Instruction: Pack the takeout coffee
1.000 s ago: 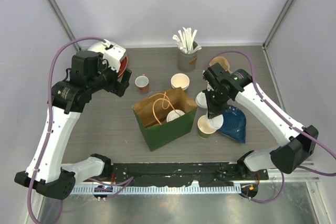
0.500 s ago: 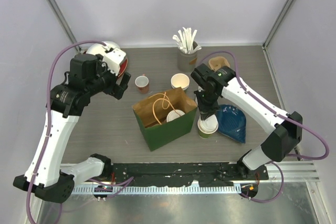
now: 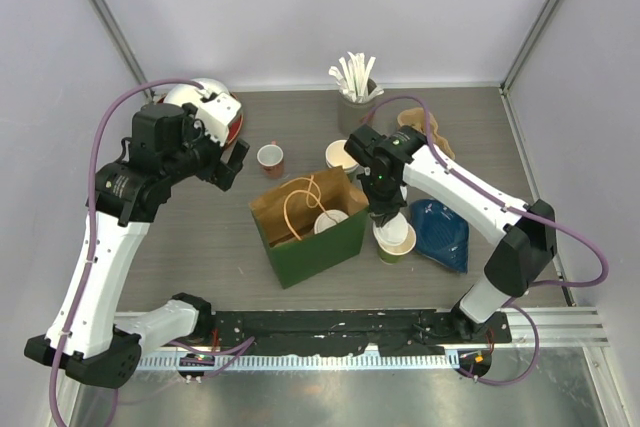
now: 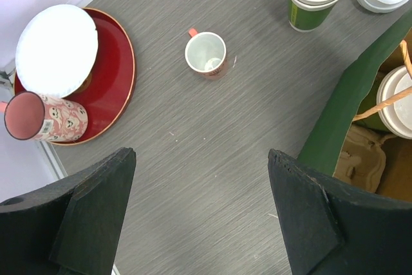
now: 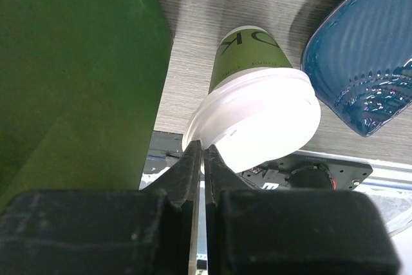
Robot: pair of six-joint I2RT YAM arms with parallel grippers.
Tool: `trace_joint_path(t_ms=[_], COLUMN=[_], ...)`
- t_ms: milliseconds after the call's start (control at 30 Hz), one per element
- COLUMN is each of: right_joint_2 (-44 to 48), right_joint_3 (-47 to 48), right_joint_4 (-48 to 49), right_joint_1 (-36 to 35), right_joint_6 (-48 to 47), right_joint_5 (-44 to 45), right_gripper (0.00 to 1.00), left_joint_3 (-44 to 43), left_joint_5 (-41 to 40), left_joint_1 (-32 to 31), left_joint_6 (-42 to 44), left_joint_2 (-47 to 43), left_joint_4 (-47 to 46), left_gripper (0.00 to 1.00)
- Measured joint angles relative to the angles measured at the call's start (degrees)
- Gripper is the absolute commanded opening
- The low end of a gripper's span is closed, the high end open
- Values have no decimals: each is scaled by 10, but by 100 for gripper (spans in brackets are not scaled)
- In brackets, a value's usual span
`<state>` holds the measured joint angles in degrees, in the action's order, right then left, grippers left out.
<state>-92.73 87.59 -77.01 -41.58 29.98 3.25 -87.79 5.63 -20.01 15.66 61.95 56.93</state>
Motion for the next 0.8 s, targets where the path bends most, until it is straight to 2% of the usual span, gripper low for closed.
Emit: trace_joint_path(t_ms=[800], right_joint_2=[45], right_joint_3=[-46], right_joint_4=[-5], right_joint_1=[0], right_joint_6=[-3], right_joint_5=[27], right_gripper=[1], left_joint_3=[-4], left_joint_5=[17], left_joint_1=[-2], left_joint_6=[10], left_joint_2=[25], left_joint_4=[7], left_gripper=[89])
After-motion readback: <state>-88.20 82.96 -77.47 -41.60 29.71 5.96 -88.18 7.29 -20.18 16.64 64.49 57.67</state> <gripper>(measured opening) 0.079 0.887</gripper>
